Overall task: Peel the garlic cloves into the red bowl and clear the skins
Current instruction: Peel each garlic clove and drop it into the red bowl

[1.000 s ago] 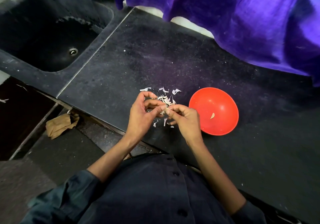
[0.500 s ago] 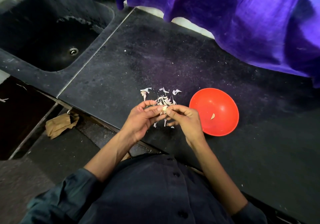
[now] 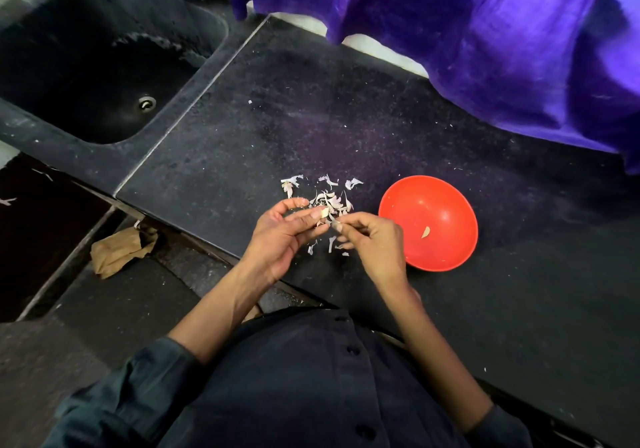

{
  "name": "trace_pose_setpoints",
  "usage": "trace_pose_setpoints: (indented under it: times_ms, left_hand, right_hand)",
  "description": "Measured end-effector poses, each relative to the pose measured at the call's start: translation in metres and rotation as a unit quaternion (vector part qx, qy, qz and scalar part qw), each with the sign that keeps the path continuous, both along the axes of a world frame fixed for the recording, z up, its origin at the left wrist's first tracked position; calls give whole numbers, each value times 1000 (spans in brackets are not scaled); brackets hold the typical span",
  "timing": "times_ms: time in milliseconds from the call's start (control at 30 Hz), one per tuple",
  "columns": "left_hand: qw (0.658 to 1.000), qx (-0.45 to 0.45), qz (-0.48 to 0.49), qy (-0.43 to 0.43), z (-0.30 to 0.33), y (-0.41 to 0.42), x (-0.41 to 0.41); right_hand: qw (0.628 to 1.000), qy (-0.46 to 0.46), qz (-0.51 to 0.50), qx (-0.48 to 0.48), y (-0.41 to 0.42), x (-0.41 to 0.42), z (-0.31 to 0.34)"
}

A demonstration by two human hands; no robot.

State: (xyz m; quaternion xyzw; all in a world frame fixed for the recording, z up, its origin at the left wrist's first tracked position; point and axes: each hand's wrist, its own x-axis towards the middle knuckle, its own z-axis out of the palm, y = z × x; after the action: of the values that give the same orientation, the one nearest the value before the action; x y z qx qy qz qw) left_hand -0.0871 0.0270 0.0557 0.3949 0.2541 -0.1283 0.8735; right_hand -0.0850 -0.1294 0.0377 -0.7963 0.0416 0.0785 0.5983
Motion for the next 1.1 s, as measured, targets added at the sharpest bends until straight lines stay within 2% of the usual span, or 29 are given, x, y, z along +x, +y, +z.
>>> trace_pose_setpoints:
  times_ms: [233,367,500,600,700,800,933,1033,1100]
  left_hand:
    - [999,34,-2,-34,3,0,-3]
    - [995,72,3,-64,-1,-1,-4]
    - [983,158,13,-94,-2,-1,-5]
    - [971,207,0,-123,-3,-1,-5]
    - [954,246,-31,-170,-3,-1,-7]
    - [916,318,-48,-241,-4,2,-7]
    - [822,452,-49,-343,-5,2,-8]
    - [754,527,-40,-390,-6,0,-11]
    - [742,542,-30,-393,-8,0,-11]
  right_hand:
    - [1000,8,-12,-23,-1,1,-4]
    - [998,24,23,56,3,2,1]
    - [985,30,25,166,7,0,12]
    - [982,19,23,188,8,-1,13]
    - [972,68,-2,226,7,-1,14]
    - [947,136,-28,288,7,-3,16]
    - [886,240,-57,392,12,-3,17]
    - [841,309,-84,435,15,-4,19]
    - [818,339,-99,454,17,-5,20]
